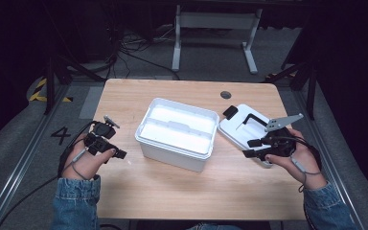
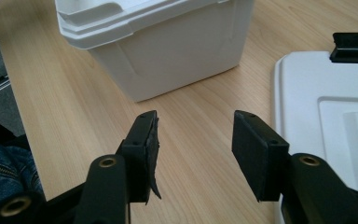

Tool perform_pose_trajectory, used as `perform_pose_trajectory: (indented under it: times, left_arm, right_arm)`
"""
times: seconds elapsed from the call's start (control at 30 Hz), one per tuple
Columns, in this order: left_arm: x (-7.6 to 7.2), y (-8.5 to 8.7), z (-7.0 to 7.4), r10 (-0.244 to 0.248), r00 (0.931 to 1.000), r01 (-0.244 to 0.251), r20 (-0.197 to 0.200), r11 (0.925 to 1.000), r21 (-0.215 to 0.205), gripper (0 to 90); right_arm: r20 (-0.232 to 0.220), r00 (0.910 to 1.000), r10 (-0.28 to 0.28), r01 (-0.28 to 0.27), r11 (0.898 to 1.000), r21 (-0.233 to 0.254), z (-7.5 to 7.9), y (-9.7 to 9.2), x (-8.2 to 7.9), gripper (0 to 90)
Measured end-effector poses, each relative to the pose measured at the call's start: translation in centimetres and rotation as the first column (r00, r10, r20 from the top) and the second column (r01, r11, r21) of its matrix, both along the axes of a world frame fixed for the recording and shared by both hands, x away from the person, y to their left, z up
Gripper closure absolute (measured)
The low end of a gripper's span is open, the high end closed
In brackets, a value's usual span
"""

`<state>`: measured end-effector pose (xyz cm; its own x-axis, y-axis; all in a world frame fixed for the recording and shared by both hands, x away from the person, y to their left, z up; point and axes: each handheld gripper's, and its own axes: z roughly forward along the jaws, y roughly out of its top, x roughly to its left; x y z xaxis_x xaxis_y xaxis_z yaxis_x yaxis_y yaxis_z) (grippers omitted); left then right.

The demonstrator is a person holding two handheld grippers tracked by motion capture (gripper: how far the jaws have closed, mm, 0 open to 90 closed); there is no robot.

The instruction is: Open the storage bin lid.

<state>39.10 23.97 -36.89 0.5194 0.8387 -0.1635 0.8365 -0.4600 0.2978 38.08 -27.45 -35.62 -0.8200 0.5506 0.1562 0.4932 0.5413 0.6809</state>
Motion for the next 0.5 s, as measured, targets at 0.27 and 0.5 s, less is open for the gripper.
perform_pose_trajectory:
  times: [0.27, 0.5]
  left_arm:
    - [0.0, 0.0, 0.1, -0.002, 1.0, 0.002, 0.006, 1.0, 0.0, 47.0]
    - [0.1, 0.0, 0.1, -0.006, 1.0, 0.006, 0.004, 1.0, 0.001, 47.0]
  right_arm:
    - [-0.005, 0.9999, 0.016, -0.016, 1.0, -0.01, -0.7, 0.5, -0.6, 50.9]
    - [-0.01, 0.9998, 0.018, -0.019, 0.999, -0.028, -1.9, 1.5, -1.3, 50.7]
